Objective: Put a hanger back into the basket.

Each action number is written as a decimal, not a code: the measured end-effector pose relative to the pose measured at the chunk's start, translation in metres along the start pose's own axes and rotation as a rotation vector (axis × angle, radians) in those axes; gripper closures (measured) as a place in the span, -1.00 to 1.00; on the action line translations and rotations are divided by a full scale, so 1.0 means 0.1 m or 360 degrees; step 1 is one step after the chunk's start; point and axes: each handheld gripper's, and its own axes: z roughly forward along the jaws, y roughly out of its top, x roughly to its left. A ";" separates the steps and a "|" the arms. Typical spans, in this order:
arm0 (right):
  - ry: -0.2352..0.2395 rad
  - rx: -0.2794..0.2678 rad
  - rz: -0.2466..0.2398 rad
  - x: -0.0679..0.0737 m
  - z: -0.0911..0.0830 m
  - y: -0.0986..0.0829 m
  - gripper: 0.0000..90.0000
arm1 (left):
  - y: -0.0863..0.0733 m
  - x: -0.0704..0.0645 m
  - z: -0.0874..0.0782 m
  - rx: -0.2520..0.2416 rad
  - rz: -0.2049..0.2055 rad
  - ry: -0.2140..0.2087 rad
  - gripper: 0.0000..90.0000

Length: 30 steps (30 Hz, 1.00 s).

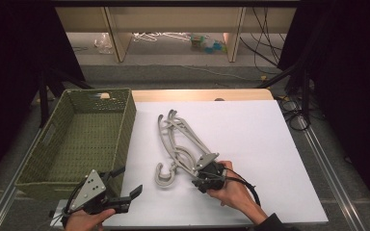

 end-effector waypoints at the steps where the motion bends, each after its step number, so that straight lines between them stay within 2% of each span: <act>1: 0.0011 0.0008 0.0000 0.00 0.01 0.00 0.30 | 0.00 0.00 0.00 0.0004 0.0008 -0.0002 -0.64; 6: 0.0035 0.0052 0.0022 -0.01 0.05 0.06 0.44 | 0.00 0.00 0.01 0.0009 0.0021 -0.0009 -0.64; 11: 0.0008 0.0085 0.0037 -0.02 0.09 0.11 0.50 | 0.00 0.00 0.00 0.0017 0.0025 -0.0003 -0.64; 18: 0.0017 0.0103 0.0061 -0.04 0.10 0.13 0.66 | -0.01 0.00 0.01 0.0004 0.0023 -0.0013 -0.64; 21: 0.0019 0.0090 0.0037 -0.03 0.05 0.15 0.77 | -0.01 -0.01 0.00 0.0027 0.0027 -0.0004 -0.63; 24: -0.0007 0.0100 -0.0025 -0.02 0.03 0.16 0.79 | 0.00 0.00 0.01 0.0013 0.0028 -0.0008 -0.63; 26: 0.0000 0.0105 -0.0017 -0.02 0.02 0.16 0.79 | -0.01 0.00 0.01 0.0008 0.0028 -0.0013 -0.63; 27: -0.0008 0.0092 -0.0044 -0.02 0.00 0.17 0.81 | -0.01 -0.01 0.00 0.0030 0.0031 0.0001 -0.63; 30: -0.0010 0.0071 -0.0056 -0.03 -0.06 0.18 0.82 | 0.00 0.00 -0.01 0.0026 0.0034 0.0002 -0.63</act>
